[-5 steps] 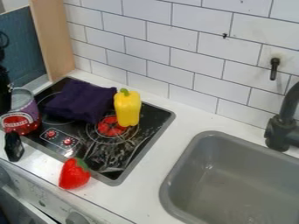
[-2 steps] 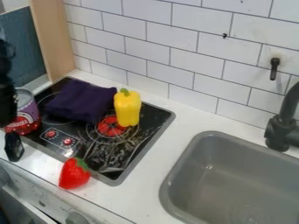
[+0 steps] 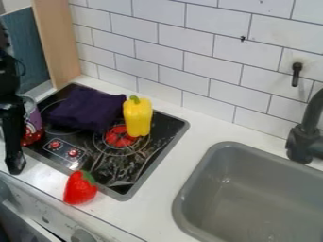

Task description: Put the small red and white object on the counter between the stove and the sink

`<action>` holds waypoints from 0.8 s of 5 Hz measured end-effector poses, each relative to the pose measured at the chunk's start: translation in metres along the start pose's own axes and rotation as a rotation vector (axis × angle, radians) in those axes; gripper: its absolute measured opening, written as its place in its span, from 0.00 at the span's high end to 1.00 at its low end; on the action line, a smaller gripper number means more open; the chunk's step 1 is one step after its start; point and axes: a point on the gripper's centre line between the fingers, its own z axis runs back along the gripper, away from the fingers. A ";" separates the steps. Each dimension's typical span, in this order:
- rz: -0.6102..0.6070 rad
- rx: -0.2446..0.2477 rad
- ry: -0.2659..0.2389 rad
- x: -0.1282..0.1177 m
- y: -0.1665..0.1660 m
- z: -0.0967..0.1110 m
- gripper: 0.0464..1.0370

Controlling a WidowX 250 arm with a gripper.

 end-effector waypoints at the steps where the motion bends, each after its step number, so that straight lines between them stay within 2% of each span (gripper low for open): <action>1: 0.000 0.000 0.031 0.005 -0.004 -0.013 0.04; 2: -0.002 0.003 0.028 0.009 -0.006 -0.016 0.04; 3: -0.009 0.005 0.035 0.010 -0.014 -0.020 0.09; 4: 0.015 0.018 0.029 0.011 -0.013 -0.021 0.38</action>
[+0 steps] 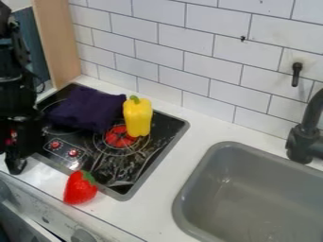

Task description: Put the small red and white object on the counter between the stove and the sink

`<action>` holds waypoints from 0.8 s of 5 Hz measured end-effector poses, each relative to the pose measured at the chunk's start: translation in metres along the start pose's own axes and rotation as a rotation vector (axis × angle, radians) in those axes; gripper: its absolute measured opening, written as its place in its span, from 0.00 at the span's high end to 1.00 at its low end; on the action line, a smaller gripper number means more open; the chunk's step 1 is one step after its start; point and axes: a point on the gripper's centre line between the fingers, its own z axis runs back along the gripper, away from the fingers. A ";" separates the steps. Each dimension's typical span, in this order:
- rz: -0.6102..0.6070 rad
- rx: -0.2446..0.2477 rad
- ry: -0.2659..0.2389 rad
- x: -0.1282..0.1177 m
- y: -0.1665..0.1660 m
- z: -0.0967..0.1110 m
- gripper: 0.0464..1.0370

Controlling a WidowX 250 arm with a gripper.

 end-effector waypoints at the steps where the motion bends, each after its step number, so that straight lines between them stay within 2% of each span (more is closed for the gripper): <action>1: 0.021 0.016 0.017 0.000 0.003 -0.005 0.67; 2: 0.025 0.036 0.022 0.000 0.005 -0.005 0.70; 3: -0.111 0.006 0.014 -0.008 -0.031 0.023 0.70; 4: -0.241 -0.049 -0.050 -0.021 -0.074 0.060 0.70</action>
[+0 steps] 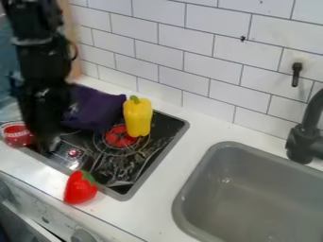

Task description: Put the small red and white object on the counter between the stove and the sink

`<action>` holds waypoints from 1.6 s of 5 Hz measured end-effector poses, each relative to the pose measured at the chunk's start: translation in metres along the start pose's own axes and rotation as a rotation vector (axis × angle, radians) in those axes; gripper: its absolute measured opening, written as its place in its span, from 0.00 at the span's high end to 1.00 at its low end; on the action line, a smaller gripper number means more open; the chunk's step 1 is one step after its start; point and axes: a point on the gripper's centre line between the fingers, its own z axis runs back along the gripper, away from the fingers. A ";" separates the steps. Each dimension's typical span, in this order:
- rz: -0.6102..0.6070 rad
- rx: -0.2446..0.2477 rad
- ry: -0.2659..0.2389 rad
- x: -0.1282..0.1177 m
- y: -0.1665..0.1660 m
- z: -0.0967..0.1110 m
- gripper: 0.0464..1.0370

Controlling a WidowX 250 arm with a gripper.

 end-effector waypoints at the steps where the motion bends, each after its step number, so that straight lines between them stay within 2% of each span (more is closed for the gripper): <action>1: -0.089 -0.070 -0.033 0.014 -0.041 0.008 0.70; 2: -0.194 -0.086 -0.027 0.033 -0.084 -0.004 0.70; 3: -0.195 -0.039 -0.004 0.045 -0.113 -0.022 0.70; 4: -0.181 -0.025 -0.017 0.055 -0.126 -0.036 0.70; 5: -0.158 0.022 -0.020 0.064 -0.120 -0.042 0.70; 6: -0.113 0.091 0.005 0.065 -0.110 -0.048 0.70; 7: -0.118 0.107 0.006 0.066 -0.118 -0.052 0.70; 8: -0.142 0.077 0.016 0.066 -0.125 -0.059 0.70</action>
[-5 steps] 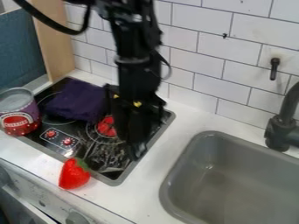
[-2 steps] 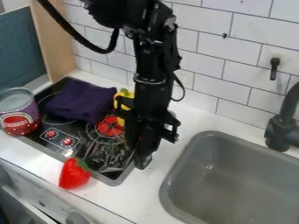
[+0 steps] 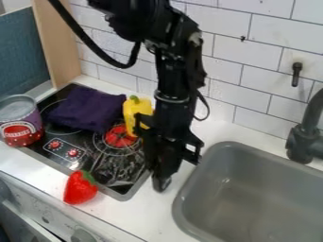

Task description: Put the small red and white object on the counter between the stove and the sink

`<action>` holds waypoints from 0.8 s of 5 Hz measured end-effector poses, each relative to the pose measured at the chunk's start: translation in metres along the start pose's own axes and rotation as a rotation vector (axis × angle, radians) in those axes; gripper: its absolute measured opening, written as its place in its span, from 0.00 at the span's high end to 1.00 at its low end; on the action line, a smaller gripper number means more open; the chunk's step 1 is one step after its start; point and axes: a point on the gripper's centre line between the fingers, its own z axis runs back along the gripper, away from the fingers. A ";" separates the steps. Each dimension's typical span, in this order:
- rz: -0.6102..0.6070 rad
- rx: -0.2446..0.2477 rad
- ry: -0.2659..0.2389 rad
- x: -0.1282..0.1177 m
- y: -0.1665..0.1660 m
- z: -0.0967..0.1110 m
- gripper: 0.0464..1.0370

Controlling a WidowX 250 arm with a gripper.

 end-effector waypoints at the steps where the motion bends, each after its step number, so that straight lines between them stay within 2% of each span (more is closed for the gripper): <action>1: -0.011 0.000 0.014 -0.001 0.000 -0.003 0.70; 2: -0.009 0.000 0.029 -0.002 0.000 -0.005 0.65; 3: -0.009 -0.001 0.044 -0.005 0.000 -0.005 0.35; 4: -0.007 -0.025 0.035 -0.008 -0.002 0.004 0.05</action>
